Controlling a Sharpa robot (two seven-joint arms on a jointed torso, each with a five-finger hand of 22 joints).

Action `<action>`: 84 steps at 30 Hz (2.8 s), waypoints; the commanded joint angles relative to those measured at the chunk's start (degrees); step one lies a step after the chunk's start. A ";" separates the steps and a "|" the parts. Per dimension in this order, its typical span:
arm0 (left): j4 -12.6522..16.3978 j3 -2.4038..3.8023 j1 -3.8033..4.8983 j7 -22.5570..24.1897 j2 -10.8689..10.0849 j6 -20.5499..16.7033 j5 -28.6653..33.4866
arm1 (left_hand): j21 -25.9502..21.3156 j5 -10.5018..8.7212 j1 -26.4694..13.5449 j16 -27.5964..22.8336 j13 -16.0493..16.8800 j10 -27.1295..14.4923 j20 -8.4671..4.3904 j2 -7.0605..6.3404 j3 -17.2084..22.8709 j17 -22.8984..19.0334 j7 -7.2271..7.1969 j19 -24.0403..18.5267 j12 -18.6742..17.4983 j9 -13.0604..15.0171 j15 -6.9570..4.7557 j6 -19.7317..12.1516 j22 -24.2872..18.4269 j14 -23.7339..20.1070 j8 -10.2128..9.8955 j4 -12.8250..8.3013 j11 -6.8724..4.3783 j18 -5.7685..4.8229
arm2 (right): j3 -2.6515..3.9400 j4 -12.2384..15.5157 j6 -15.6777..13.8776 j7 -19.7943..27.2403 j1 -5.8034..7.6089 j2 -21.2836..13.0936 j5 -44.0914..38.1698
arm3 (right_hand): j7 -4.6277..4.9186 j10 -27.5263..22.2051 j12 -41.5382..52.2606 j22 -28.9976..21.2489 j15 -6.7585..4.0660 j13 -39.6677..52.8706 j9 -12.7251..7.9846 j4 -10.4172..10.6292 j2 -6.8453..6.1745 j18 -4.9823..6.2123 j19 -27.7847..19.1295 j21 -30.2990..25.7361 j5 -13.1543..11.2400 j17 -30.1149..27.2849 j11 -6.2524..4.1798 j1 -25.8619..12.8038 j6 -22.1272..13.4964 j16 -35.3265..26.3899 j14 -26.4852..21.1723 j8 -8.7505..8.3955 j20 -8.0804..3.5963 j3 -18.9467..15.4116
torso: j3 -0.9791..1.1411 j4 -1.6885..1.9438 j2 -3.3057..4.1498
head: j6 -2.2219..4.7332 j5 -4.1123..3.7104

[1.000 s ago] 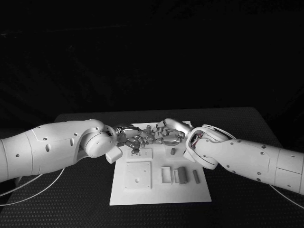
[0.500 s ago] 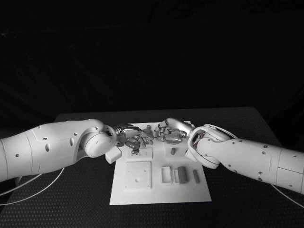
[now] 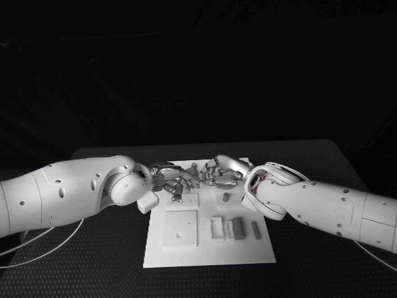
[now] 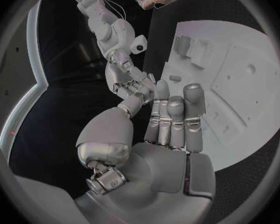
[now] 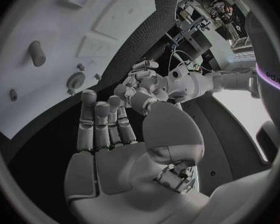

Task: Assemble the parts on the task board

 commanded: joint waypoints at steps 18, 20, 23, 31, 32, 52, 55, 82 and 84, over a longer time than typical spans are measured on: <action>-0.09 0.05 0.03 1.39 -0.22 2.11 -0.38 | -1.21 -0.21 1.69 -0.84 -0.67 -3.03 0.72 -6.55 -1.00 -0.34 0.92 -1.76 -1.54 0.17 0.71 -2.31 0.78 -1.87 -0.75 -0.09 1.20 6.36 | 0.01 -0.04 2.61 0.70 -0.01 0.05 -0.21 | 0.38 0.14 -0.12 1.03 -0.18 -0.01 0.15 -0.31 -0.27 0.42 0.30 0.31 -0.36 0.07 0.24 -0.19 0.07 0.24 0.10 -0.16 0.10 0.14 | 0.00 0.00 0.01 | -0.14 -0.09; -0.12 0.05 0.03 1.37 -0.26 1.94 -0.41 | -1.22 -0.21 1.78 -0.84 -0.67 -3.05 0.74 -6.61 -0.99 -0.34 0.93 -1.76 -1.53 0.19 0.73 -2.31 0.79 -1.90 -0.74 -0.09 1.22 6.37 | 0.01 -0.05 2.76 0.69 -0.01 0.06 -0.21 | 0.38 0.15 -0.12 1.03 -0.18 -0.01 0.16 -0.31 -0.26 0.42 0.30 0.32 -0.36 0.08 0.24 -0.21 0.08 0.24 0.10 -0.15 0.09 0.14 | 0.00 0.00 0.01 | -0.14 -0.09; -0.18 0.05 0.03 1.42 -0.29 1.62 -0.49 | -1.26 -0.21 1.91 -0.84 -0.67 -3.16 0.80 -6.83 -1.01 -0.35 1.02 -1.80 -1.56 0.21 0.80 -2.40 0.78 -1.96 -0.75 -0.07 1.30 6.37 | 0.01 -0.07 3.22 0.67 -0.01 0.04 -0.23 | 0.37 0.16 -0.12 1.03 -0.19 -0.01 0.18 -0.31 -0.25 0.42 0.31 0.33 -0.37 0.08 0.23 -0.22 0.09 0.24 0.11 -0.15 0.09 0.15 | 0.00 -0.01 0.00 | -0.16 -0.11; 0.02 0.05 0.03 4.40 -0.50 -0.33 -7.53 | -1.54 -0.21 1.44 -0.89 -0.55 -3.87 1.22 -9.05 -1.62 -0.42 1.54 -1.95 -1.51 0.25 1.27 -3.22 0.72 -2.29 -1.02 0.33 1.79 6.44 | 0.01 -0.12 4.95 0.43 -0.01 0.02 -0.73 | 0.36 0.18 -0.12 1.03 -0.20 0.00 0.22 -0.33 -0.24 0.42 0.31 0.34 -0.37 0.10 0.22 -0.26 0.10 0.24 0.13 -0.14 0.08 0.18 | -0.02 -0.02 0.02 | -0.22 -0.19; 0.12 0.05 0.03 4.95 -0.51 -0.70 -8.70 | -1.59 -0.21 1.12 -0.91 -0.51 -3.92 1.28 -9.47 -1.85 -0.44 1.58 -1.99 -1.47 0.27 1.32 -3.28 0.70 -2.35 -1.02 0.43 1.83 6.45 | 0.01 -0.15 5.12 0.39 -0.01 0.03 -0.80 | 0.35 0.18 -0.13 1.02 -0.20 0.00 0.23 -0.34 -0.24 0.42 0.31 0.34 -0.37 0.10 0.22 -0.26 0.10 0.24 0.13 -0.14 0.08 0.18 | -0.03 -0.02 0.03 | -0.25 -0.23; 0.87 0.06 -0.04 5.32 -0.44 -2.49 -19.22 | -2.03 -0.20 -1.32 -0.88 -0.19 -4.13 1.37 -11.28 -3.64 -0.63 1.40 -1.92 -0.90 0.84 1.23 -2.94 0.59 -2.45 -0.43 1.49 1.71 6.76 | 0.01 -0.20 8.08 0.39 -0.01 0.14 -1.05 | 0.33 0.19 -0.17 1.02 -0.21 0.00 0.32 -0.35 -0.23 0.42 0.27 0.35 -0.37 0.12 0.20 -0.38 0.11 0.20 0.11 -0.14 0.08 0.22 | 0.01 0.01 0.01 | -0.43 -0.31; 0.90 0.05 -0.04 5.24 -0.41 -2.34 -19.23 | -2.06 -0.21 -1.55 -0.88 -0.19 -4.18 1.37 -11.25 -3.72 -0.65 1.41 -1.91 -0.89 0.87 1.23 -3.01 0.58 -2.45 -0.42 1.68 1.71 6.77 | 0.01 -0.18 8.18 0.42 -0.01 0.15 -1.05 | 0.33 0.19 -0.17 1.01 -0.21 0.00 0.34 -0.35 -0.23 0.42 0.26 0.35 -0.38 0.12 0.20 -0.40 0.10 0.19 0.11 -0.14 0.07 0.22 | 0.01 0.00 0.01 | -0.46 -0.31; 1.11 0.05 -0.04 4.68 0.11 -0.18 -21.20 | -2.09 -0.20 -2.87 -0.65 -0.72 -1.32 0.75 -6.96 -4.24 -0.90 -0.21 -1.80 -0.46 2.03 -0.08 0.73 0.90 -2.19 1.75 2.91 0.27 6.54 | 0.01 -0.06 9.14 0.41 0.00 0.40 -1.29 | 0.31 0.20 -0.22 1.00 -0.22 0.01 0.46 -0.40 -0.23 0.42 0.21 0.37 -0.37 0.16 0.18 -0.51 0.08 0.15 0.09 -0.16 0.07 0.29 | -0.01 0.02 0.00 | -0.78 -0.46; 1.13 0.05 -0.04 4.79 0.17 -0.21 -21.15 | -2.09 -0.20 -2.80 -0.65 -0.81 -1.19 0.71 -6.53 -4.23 -0.92 -0.24 -1.81 -0.55 2.02 -0.12 0.79 0.91 -2.19 1.75 2.83 0.24 6.51 | 0.01 -0.05 9.28 0.41 0.00 0.43 -1.36 | 0.31 0.20 -0.22 1.00 -0.23 0.01 0.47 -0.40 -0.23 0.42 0.21 0.37 -0.37 0.16 0.18 -0.51 0.08 0.15 0.09 -0.16 0.06 0.29 | -0.01 0.02 0.01 | -0.81 -0.47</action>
